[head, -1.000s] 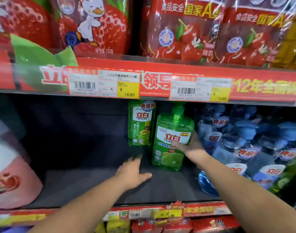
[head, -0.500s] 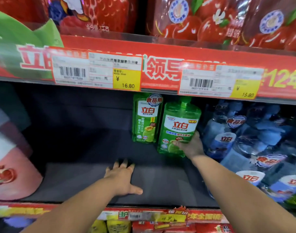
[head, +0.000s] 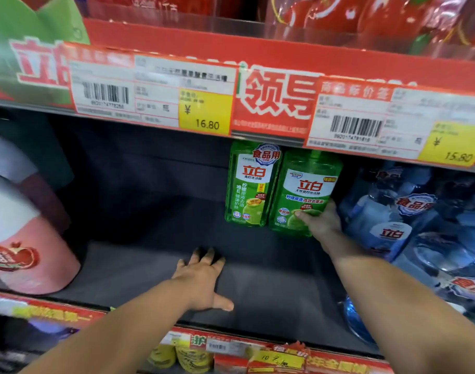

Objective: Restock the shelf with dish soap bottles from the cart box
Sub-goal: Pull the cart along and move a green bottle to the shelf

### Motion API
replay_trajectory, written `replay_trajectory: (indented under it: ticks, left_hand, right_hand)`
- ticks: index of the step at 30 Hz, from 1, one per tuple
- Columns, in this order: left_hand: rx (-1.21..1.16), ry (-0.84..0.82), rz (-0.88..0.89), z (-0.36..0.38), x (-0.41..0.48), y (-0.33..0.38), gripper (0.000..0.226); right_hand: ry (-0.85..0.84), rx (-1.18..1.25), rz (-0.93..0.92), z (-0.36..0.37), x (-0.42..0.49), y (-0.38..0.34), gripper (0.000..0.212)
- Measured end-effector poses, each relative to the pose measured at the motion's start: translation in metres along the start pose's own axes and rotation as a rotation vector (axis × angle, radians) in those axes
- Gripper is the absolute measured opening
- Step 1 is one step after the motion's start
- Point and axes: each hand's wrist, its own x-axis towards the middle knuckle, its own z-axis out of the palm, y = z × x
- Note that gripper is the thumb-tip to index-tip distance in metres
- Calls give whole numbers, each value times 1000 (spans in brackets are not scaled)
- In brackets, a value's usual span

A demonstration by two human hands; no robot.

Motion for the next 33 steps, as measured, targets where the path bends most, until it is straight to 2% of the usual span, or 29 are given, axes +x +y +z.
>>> replay_trajectory:
  ticks: [14, 24, 28, 33]
  left_hand:
    - [-15, 1, 1, 1, 0, -1, 104]
    - [-12, -18, -5, -2, 3, 0, 106]
    - [-25, -9, -10, -5, 0, 0, 102]
    - [-77, 136, -81, -15, -7, 2, 82]
  right_hand:
    - [-3, -25, 28, 2, -1, -8, 71]
    - [-58, -161, 41, -6, -25, -15, 73]
    - [-167, -312, -134, -9, -54, -23, 62]
    - [-395, -774, -419, -3, -96, -38, 69]
